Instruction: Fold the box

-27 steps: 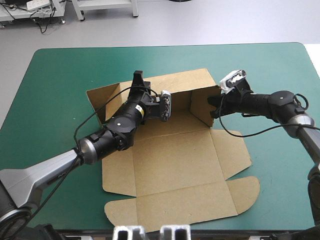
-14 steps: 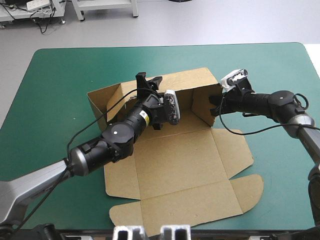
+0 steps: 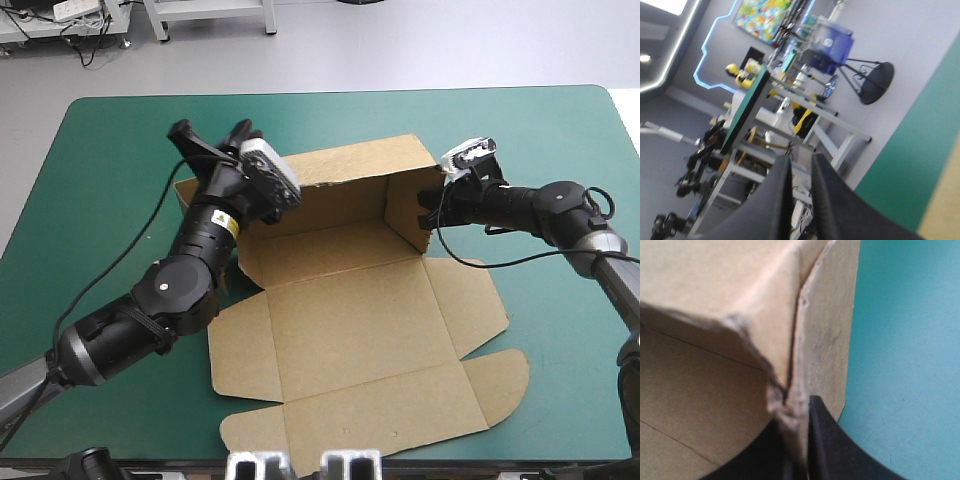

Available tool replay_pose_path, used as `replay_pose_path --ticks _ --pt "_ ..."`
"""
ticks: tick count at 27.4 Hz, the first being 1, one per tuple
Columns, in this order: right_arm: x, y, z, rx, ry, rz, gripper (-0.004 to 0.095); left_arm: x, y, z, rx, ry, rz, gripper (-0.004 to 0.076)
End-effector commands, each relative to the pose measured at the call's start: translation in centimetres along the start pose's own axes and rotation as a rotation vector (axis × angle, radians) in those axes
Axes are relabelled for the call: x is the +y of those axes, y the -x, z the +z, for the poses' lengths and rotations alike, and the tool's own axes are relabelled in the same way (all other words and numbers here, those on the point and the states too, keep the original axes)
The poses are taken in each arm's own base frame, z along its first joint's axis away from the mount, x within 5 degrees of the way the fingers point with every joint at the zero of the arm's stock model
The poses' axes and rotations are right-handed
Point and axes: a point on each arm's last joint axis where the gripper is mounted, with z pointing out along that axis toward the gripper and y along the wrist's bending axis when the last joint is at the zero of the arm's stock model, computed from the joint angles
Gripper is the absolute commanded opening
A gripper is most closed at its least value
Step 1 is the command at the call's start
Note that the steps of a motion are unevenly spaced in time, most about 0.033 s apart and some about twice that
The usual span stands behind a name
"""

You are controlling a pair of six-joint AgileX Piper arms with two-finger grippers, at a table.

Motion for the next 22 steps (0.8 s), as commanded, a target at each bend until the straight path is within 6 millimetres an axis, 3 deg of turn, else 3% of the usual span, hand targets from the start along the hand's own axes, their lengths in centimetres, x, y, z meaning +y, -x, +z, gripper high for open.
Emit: replay_pose_path --ticks 1,8,13,14,18,22 --pt "2.4 2.6 -2.2 -0.090 0.014 -0.023 -0.0003 4.6 -1.4 -0.4 0.030 0.179 -0.108 -0.0001" --pt "4.8 4.0 -6.4 -0.128 -0.080 0.029 -0.0003 8.7 -5.7 1.2 0.186 0.227 -0.370 0.0000" --pt "6.2 3.4 -9.4 -0.042 -0.107 0.093 -0.0003 11.3 -9.7 1.8 0.278 0.238 -0.643 0.0000" --pt "6.6 2.6 -9.8 0.038 -0.084 0.124 -0.0003 12.1 -11.3 1.8 0.320 0.239 -0.723 0.0000" --pt "7.3 1.0 -9.8 0.225 -0.008 0.173 -0.0003 12.9 -14.5 1.3 0.440 0.214 -0.841 0.0000" --pt "6.4 1.0 -9.0 0.234 -0.059 0.179 -0.0003 12.6 -15.5 1.0 0.508 0.144 -0.880 0.0000"
